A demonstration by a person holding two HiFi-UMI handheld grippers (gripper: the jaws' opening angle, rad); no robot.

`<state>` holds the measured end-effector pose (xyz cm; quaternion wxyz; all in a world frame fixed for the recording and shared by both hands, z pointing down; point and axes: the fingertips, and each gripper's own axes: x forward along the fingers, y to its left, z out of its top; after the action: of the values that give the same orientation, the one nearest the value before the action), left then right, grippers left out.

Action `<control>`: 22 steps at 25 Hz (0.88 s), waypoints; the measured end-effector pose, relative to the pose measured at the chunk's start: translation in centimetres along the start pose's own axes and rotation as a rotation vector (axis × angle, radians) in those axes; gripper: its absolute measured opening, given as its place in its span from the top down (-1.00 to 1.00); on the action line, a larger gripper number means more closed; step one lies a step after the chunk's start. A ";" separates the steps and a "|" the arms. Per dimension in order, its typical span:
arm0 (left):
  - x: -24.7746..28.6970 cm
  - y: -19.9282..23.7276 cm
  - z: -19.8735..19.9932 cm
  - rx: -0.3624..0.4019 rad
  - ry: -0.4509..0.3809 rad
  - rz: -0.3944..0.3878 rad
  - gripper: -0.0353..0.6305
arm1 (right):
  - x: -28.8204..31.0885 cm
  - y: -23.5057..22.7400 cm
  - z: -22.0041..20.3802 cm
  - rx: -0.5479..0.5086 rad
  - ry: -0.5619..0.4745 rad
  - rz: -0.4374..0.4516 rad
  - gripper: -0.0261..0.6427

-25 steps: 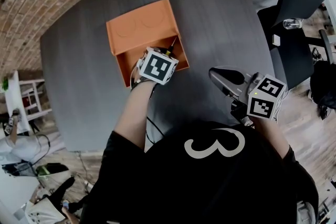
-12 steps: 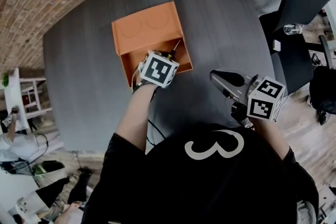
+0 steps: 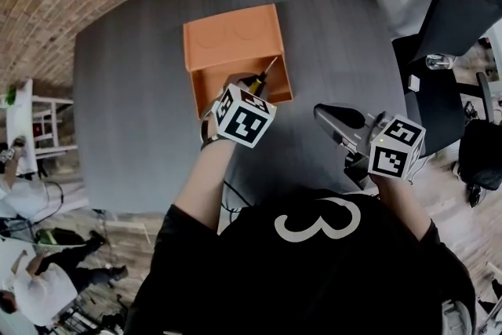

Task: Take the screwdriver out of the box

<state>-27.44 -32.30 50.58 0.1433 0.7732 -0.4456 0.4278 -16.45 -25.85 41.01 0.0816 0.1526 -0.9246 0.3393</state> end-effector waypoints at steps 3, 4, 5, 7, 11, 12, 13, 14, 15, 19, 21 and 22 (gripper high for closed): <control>-1.6 0.0 0.7 -0.003 -0.063 0.059 0.60 | -0.7 0.7 0.1 -0.017 -0.003 0.007 0.92; -2.3 -0.1 1.0 -0.006 -0.086 0.080 0.60 | -1.0 0.9 0.1 -0.023 -0.006 0.009 0.92; -2.9 -0.1 1.3 -0.009 -0.108 0.103 0.60 | -1.4 1.1 0.2 -0.029 -0.010 0.010 0.92; -4.4 -0.3 2.0 -0.020 -0.155 0.149 0.60 | -2.2 1.7 0.3 -0.041 -0.019 0.017 0.92; -8.3 -0.8 3.6 -0.078 -0.270 0.227 0.60 | -4.0 3.1 0.5 -0.065 -0.040 0.041 0.92; -9.3 -1.1 4.0 -0.090 -0.300 0.237 0.60 | -4.4 3.5 0.5 -0.070 -0.046 0.048 0.92; -10.2 -1.7 4.2 -0.103 -0.323 0.238 0.60 | -4.9 4.0 0.5 -0.074 -0.051 0.055 0.92; -11.0 -2.4 4.3 -0.118 -0.342 0.230 0.60 | -5.3 4.4 0.5 -0.078 -0.057 0.063 0.92; -11.9 -3.3 4.4 -0.134 -0.358 0.215 0.60 | -5.8 4.9 0.4 -0.081 -0.065 0.071 0.92; -15.3 -7.5 4.4 -0.243 -0.433 0.117 0.60 | -7.7 7.1 -0.1 -0.105 -0.092 0.103 0.92; -16.9 -9.6 4.2 -0.296 -0.471 0.066 0.59 | -8.5 8.3 -0.5 -0.125 -0.099 0.120 0.92; -17.7 -10.7 4.0 -0.322 -0.491 0.043 0.59 | -8.8 8.9 -0.8 -0.136 -0.100 0.129 0.92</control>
<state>-20.81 -18.72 35.92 0.1430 0.8114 -0.5453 0.1547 -11.13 -16.89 34.06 0.0237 0.1035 -0.9564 0.2721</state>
